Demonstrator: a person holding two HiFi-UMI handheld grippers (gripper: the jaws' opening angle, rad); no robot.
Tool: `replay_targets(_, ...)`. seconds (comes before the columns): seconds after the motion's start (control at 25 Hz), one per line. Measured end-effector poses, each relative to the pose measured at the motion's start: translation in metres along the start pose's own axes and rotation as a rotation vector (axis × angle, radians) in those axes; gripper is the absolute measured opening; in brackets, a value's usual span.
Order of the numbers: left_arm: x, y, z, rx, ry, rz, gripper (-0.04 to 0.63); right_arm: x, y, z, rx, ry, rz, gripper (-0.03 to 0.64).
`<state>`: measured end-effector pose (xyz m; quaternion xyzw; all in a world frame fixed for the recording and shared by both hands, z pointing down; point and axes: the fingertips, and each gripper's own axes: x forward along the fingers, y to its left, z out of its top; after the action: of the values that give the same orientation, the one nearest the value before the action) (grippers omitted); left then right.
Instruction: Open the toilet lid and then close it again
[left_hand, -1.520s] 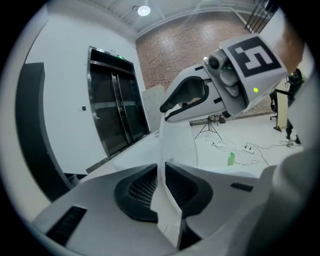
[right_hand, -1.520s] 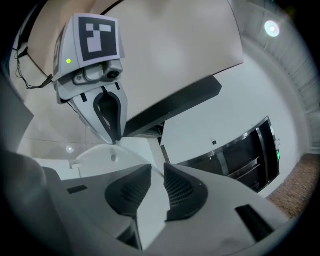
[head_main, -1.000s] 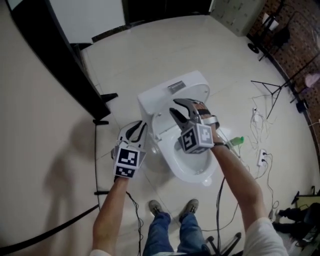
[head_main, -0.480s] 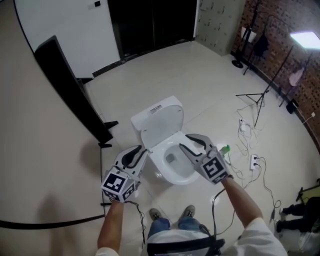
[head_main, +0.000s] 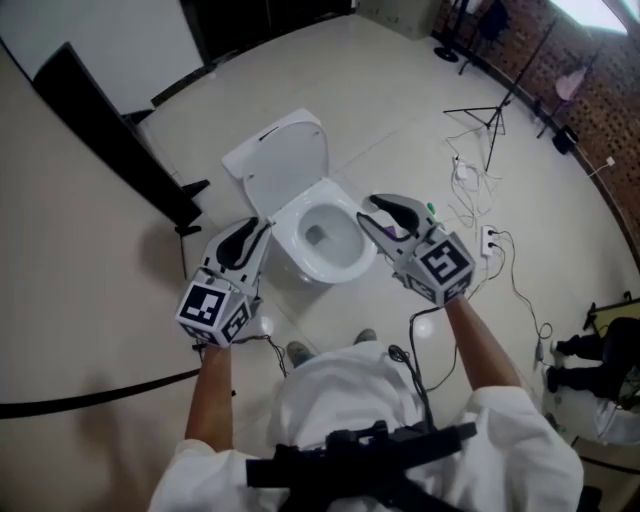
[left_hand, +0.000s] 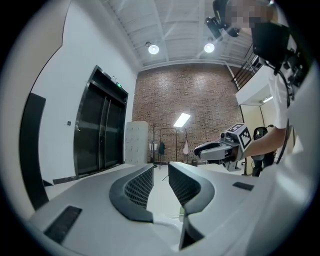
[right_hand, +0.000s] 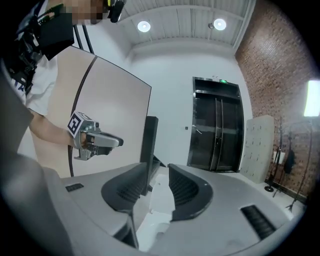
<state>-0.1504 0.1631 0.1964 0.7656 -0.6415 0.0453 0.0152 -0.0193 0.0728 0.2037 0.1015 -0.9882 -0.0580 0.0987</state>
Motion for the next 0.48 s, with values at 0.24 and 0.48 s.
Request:
replay_targets(0.24, 0.011, -0.018, 0.004, -0.002, -0.005, -0.019, 0.086, -0.009, 0.005, -0.007, -0.009, 0.004, 0.004, 0.143)
replay_targets(0.48, 0.022, -0.019, 0.0, -0.008, 0.014, -0.009, 0.08, -0.009, 0.001, -0.007, 0.005, -0.007, 0.001, 0.143)
